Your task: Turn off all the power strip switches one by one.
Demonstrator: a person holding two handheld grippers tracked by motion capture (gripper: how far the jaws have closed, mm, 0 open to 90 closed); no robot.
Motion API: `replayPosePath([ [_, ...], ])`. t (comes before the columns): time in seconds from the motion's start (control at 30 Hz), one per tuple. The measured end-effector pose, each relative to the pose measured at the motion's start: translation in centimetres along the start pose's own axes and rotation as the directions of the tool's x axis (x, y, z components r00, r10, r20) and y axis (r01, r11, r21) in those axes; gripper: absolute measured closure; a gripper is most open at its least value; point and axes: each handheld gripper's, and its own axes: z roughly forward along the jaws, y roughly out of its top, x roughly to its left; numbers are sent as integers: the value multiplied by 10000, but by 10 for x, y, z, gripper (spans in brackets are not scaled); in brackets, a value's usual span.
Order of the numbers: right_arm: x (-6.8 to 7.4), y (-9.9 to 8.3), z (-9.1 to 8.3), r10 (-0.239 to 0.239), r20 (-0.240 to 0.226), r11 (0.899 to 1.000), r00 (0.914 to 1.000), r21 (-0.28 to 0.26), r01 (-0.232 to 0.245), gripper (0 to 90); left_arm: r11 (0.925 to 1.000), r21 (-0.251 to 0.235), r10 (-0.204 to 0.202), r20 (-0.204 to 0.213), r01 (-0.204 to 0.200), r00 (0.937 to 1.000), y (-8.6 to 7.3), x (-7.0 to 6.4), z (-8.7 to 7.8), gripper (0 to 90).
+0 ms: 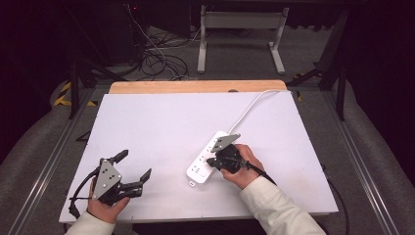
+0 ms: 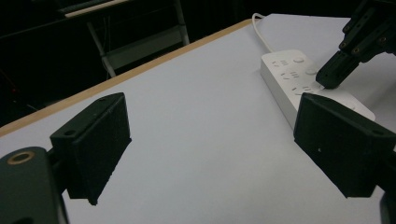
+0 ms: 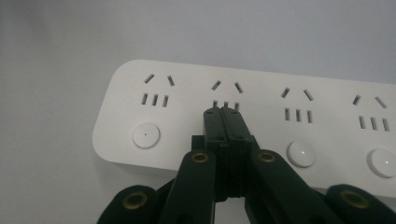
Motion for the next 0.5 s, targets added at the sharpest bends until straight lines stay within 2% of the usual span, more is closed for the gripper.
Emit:
replayPosePath([
  [0.27,-1,0,0,275,-63,9996,9996,21,-275,900,10000,-3,5,11,-5,10000,0,0,0,111],
  [0.33,-2,1,-5,24,-85,9994,10000,-349,-27,900,10000,-11,40,-2,-40,10000,0,1,0,111],
  [0.37,-2,0,-9,72,-81,9962,9999,-865,-78,900,10000,-14,21,-17,-21,10000,0,1,0,111],
  [0.4,-2,1,-14,275,-266,9878,9993,-1524,-313,900,10000,-18,-11,-14,11,10000,0,1,0,111],
  [0.43,-2,2,-18,291,-290,9835,9992,-1775,-338,900,10000,-13,-20,-1,20,10000,0,1,0,111],
  [0.5,-1,4,-21,216,-278,9808,9994,-1931,-266,900,10000,11,-40,9,40,10000,0,1,1,111],
])
